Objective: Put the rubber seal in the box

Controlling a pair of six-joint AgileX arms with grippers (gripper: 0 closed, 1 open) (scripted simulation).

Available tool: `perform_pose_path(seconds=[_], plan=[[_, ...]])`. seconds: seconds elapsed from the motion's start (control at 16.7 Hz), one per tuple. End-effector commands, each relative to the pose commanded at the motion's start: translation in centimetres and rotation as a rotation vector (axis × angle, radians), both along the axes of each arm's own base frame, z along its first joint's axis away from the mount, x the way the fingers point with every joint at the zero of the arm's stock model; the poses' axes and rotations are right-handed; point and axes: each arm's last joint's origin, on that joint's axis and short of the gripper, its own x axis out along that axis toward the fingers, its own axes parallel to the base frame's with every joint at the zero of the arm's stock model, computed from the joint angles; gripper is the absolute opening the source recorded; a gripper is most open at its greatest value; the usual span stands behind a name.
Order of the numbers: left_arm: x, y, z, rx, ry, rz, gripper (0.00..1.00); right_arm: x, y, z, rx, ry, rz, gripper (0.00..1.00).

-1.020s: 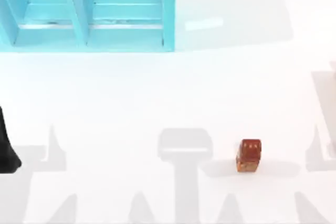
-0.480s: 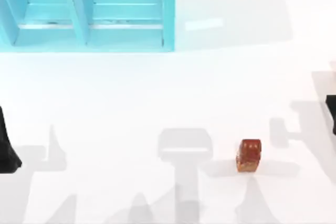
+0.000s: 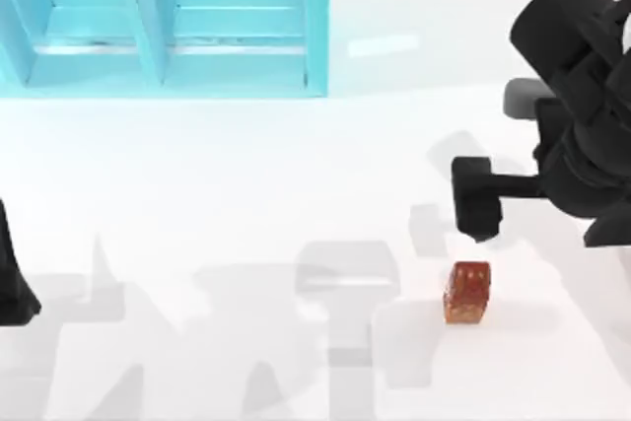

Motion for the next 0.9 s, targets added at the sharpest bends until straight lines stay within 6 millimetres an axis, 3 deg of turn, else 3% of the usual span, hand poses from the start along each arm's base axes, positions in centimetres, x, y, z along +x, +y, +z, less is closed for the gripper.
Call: perform_pose_path(seconds=[0.18,0.36,0.72,0.9], plan=[[0.0,0.0,0.0,0.000,0.000,0.000,1.00,1.4,3.1,-0.8,-0.053,0.106,0.001,1.00],[0.0,0.0,0.0,0.000,0.000,0.000,1.00,2.0,4.7,-1.1,-0.076,0.146,0.000,1.00],[0.0,0.0,0.0,0.000,0.000,0.000,1.00,2.1,4.6,-1.2,-0.077,0.147,-0.003,1.00],[0.0,0.0,0.0,0.000,0.000,0.000,1.00,2.2,4.8,-3.3,-0.081,0.152,0.000,1.00]])
